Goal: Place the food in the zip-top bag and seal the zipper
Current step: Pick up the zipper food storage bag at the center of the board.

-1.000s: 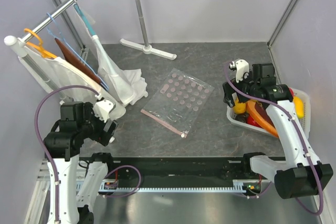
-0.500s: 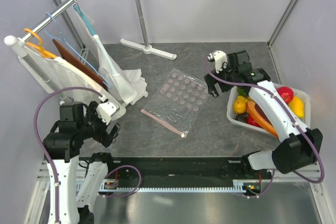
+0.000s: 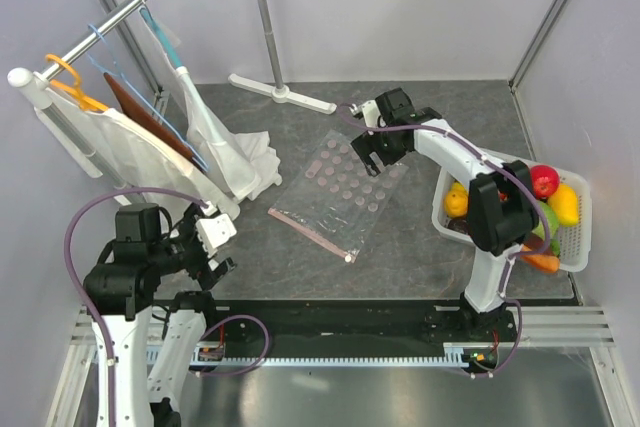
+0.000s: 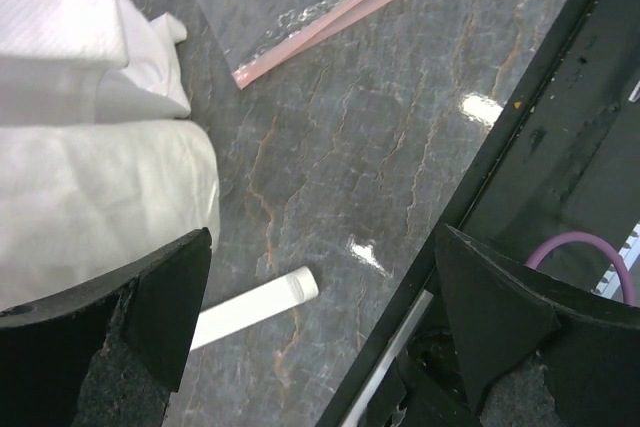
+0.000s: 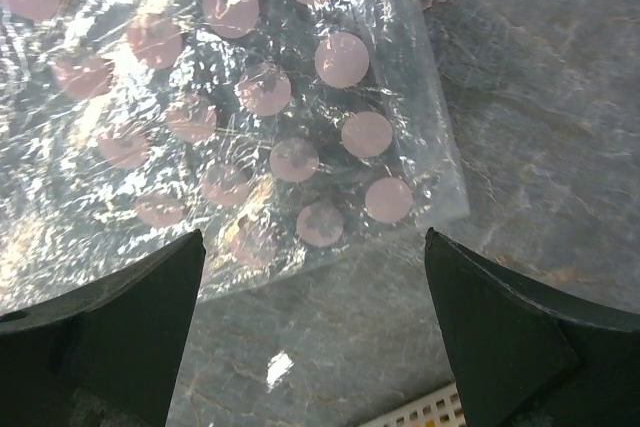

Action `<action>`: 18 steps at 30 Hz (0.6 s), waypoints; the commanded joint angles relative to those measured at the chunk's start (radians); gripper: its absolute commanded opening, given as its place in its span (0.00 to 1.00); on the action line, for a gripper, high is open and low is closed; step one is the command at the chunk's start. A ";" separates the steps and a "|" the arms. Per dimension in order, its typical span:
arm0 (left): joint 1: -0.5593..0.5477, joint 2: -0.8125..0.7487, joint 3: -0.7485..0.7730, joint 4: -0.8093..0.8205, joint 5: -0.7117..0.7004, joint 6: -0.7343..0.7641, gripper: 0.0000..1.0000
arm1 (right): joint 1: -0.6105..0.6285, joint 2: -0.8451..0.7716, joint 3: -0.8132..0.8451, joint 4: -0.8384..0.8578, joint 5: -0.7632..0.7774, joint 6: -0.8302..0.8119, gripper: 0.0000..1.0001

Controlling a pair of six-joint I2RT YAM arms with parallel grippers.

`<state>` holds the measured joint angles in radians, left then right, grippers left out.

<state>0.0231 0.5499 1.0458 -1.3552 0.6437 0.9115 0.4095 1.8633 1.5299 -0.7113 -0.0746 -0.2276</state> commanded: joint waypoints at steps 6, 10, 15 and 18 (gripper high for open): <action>0.003 0.013 -0.087 -0.068 0.159 0.309 1.00 | 0.005 0.166 0.087 0.019 0.067 -0.004 0.98; 0.005 0.008 -0.170 -0.071 0.158 0.450 1.00 | -0.008 0.214 0.130 0.004 0.090 -0.018 0.98; 0.005 0.030 -0.199 -0.065 0.206 0.581 1.00 | -0.043 0.270 0.193 -0.033 0.076 -0.019 0.98; 0.003 0.077 -0.207 -0.029 0.221 0.569 1.00 | -0.057 0.238 0.184 -0.066 0.024 -0.021 0.98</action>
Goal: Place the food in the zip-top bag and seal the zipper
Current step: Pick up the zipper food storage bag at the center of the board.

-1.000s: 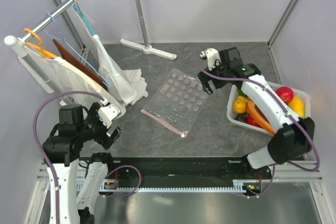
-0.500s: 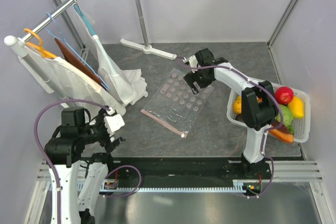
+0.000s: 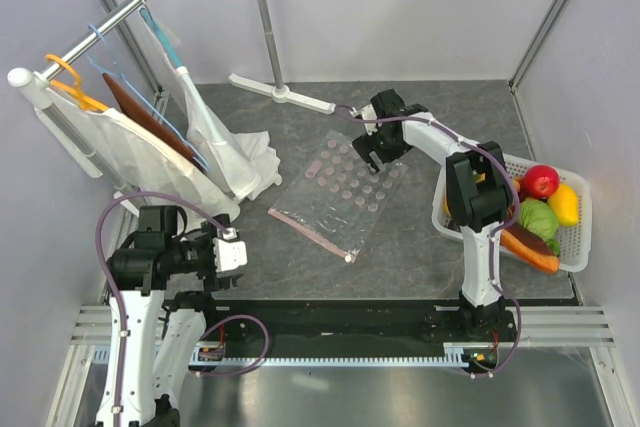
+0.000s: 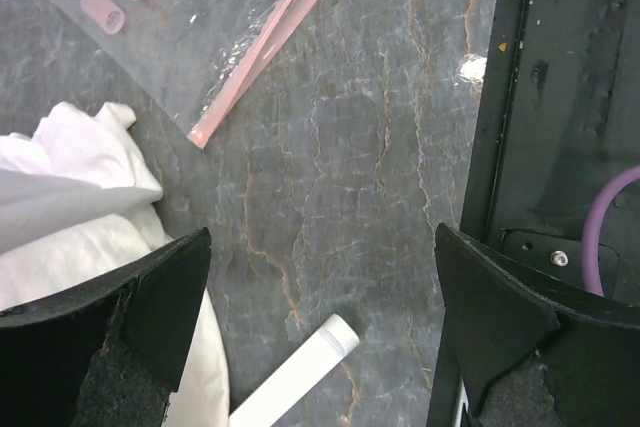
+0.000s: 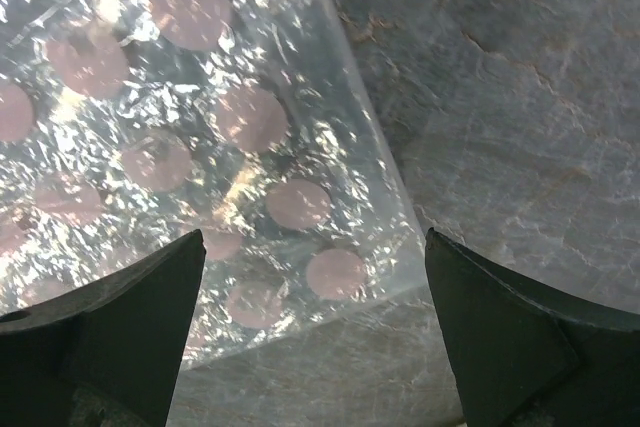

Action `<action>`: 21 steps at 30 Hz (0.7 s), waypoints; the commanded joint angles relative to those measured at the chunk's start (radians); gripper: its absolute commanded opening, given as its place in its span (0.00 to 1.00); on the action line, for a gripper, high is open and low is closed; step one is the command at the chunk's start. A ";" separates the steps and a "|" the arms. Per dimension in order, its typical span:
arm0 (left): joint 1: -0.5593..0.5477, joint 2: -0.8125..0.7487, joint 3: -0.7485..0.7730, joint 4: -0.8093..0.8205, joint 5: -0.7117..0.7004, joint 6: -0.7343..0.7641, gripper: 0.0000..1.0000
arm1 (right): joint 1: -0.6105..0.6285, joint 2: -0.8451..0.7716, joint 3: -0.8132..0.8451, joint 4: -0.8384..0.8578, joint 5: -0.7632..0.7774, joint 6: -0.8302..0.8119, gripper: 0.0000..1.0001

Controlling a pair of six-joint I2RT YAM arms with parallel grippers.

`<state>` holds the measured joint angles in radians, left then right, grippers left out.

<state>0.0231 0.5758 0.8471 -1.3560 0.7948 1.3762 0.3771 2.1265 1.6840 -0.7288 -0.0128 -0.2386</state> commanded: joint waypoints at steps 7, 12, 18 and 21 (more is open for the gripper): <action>-0.134 0.220 0.003 0.118 0.071 -0.101 1.00 | -0.015 -0.285 -0.188 -0.018 -0.199 -0.246 0.98; -0.368 0.232 -0.059 0.308 -0.041 -0.347 0.99 | 0.031 -0.393 -0.410 0.046 -0.242 -0.477 0.98; -0.465 0.306 -0.020 0.419 -0.025 -0.517 0.97 | 0.098 -0.516 -0.659 0.256 -0.283 -0.697 0.98; -0.480 0.317 -0.013 0.442 -0.031 -0.532 0.96 | 0.123 -0.516 -0.695 0.339 -0.257 -0.768 0.98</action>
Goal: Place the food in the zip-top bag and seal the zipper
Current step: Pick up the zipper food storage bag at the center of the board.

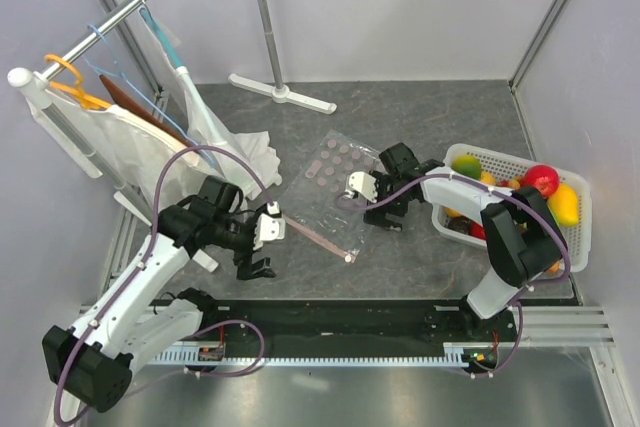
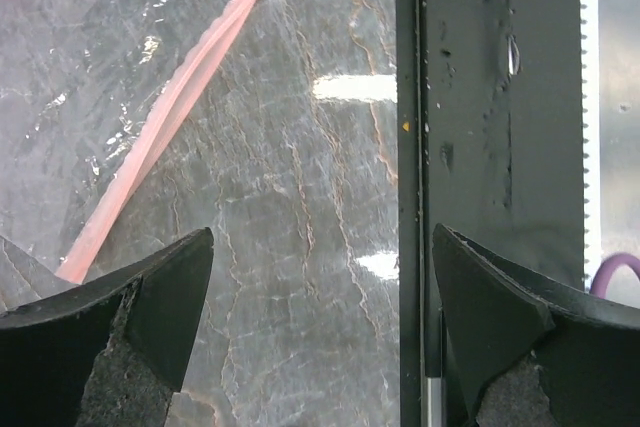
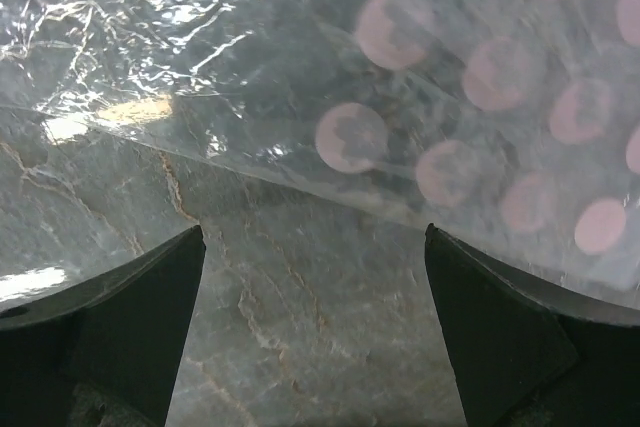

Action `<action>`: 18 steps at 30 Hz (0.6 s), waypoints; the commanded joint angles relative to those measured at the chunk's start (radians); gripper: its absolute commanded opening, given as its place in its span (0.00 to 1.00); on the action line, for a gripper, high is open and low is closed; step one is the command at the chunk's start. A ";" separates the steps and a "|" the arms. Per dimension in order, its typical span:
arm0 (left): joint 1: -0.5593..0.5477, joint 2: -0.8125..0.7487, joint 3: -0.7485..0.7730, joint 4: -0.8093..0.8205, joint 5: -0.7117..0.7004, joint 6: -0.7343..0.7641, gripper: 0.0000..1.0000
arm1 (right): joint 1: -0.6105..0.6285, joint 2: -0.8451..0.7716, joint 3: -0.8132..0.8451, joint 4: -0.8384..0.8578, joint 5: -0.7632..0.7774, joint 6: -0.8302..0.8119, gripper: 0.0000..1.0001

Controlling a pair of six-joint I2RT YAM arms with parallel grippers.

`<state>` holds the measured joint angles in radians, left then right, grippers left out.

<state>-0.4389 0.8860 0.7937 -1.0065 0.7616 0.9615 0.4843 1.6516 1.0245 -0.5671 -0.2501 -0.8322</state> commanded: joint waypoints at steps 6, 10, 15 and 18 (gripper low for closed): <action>-0.063 0.018 0.021 0.138 -0.045 -0.130 0.96 | 0.042 0.048 -0.011 0.179 -0.015 -0.251 0.96; -0.064 0.025 0.019 0.163 -0.047 -0.151 0.96 | 0.046 0.106 0.005 0.165 -0.005 -0.312 0.77; -0.064 0.048 0.018 0.192 -0.041 -0.175 0.94 | 0.051 0.146 0.016 0.116 0.006 -0.384 0.37; -0.072 0.051 0.018 0.201 -0.047 -0.175 0.93 | 0.051 0.117 0.006 0.079 0.012 -0.412 0.02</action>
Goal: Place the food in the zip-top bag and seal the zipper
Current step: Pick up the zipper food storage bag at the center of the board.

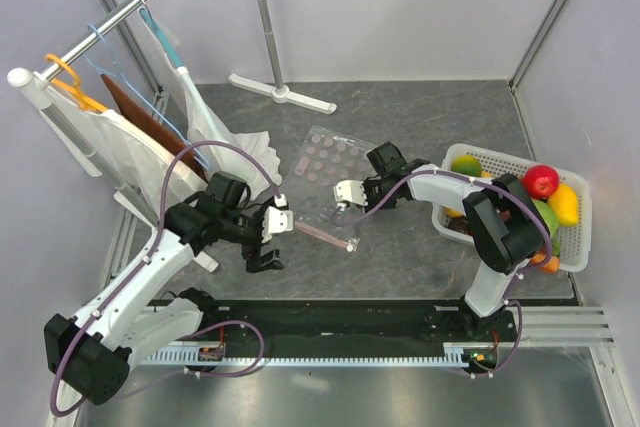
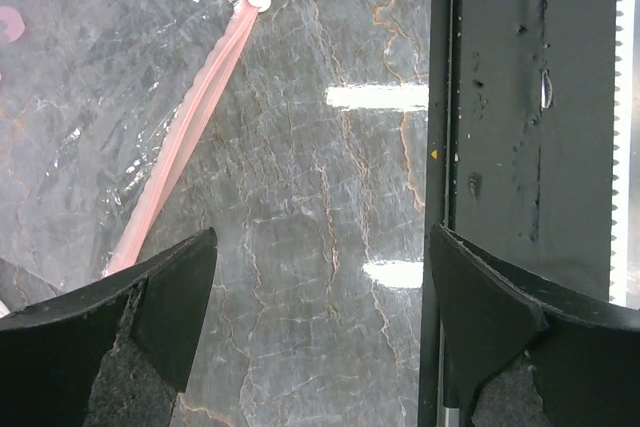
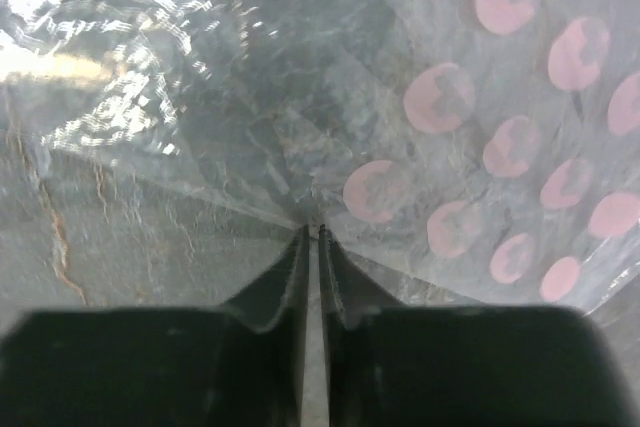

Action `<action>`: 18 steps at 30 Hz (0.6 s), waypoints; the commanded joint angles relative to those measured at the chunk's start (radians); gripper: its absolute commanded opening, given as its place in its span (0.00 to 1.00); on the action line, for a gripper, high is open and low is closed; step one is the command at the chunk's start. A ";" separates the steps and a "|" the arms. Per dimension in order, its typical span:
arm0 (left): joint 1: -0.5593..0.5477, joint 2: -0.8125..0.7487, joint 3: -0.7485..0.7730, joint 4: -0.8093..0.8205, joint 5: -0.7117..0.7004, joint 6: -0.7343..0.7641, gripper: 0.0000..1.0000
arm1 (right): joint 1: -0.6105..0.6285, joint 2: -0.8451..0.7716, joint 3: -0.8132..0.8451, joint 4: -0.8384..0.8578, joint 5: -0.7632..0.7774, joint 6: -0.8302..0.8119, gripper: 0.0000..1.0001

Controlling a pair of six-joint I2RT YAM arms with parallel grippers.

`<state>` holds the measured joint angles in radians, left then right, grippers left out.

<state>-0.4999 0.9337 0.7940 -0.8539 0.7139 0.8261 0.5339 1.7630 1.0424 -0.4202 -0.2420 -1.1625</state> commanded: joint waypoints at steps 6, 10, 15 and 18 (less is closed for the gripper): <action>-0.028 -0.010 0.025 0.107 -0.030 -0.027 0.91 | -0.006 -0.149 -0.039 -0.098 -0.022 -0.100 0.00; -0.078 0.016 0.014 0.164 -0.135 0.077 0.88 | -0.015 -0.211 -0.019 -0.137 -0.060 -0.059 0.00; -0.106 0.108 -0.009 0.255 -0.208 0.250 0.75 | -0.020 -0.284 -0.005 -0.126 -0.129 0.137 0.27; -0.126 0.158 -0.024 0.367 -0.231 0.294 0.69 | -0.020 -0.339 -0.016 -0.100 -0.161 0.318 0.58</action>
<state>-0.6044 1.0454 0.7883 -0.6540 0.5461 0.9749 0.5167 1.5040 1.0050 -0.5385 -0.3080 -1.0805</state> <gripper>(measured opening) 0.723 0.392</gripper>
